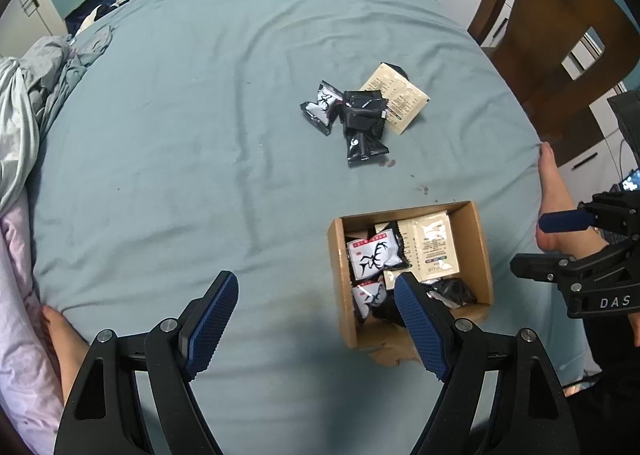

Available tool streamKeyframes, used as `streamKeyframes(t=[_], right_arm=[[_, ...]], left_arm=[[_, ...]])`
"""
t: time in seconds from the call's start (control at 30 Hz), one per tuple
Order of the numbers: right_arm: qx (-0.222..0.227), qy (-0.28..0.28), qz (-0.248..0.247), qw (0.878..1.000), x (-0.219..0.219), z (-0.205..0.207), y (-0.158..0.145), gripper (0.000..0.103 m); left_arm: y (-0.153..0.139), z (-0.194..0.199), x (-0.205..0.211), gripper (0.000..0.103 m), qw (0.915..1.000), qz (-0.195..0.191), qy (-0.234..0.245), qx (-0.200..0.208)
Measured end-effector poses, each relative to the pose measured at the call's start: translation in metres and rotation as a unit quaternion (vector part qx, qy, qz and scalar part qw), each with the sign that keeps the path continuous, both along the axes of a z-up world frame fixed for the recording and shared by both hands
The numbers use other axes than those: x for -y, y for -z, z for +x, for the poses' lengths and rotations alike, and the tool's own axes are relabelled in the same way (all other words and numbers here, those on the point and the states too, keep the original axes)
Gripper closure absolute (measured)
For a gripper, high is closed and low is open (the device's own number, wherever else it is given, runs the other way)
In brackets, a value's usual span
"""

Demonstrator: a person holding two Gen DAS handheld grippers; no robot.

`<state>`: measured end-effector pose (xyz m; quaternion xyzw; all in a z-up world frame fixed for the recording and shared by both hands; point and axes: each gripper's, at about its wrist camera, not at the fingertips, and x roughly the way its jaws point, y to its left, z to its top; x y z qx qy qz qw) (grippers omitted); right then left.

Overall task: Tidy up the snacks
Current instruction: 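Move the right tool from the box toward the packet pile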

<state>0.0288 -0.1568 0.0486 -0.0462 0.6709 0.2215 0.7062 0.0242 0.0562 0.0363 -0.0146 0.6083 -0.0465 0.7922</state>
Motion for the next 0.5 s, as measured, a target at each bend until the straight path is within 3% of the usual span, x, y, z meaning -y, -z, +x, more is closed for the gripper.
streamKeyframes(t=[0.5], right_arm=[[0.005,0.001,-0.012,1.0,-0.0002,0.0008,0.0032,0.037]], left_arm=[[0.0031,0.0004,-0.0009,0.022,1.0,0.003,0.002,-0.007]])
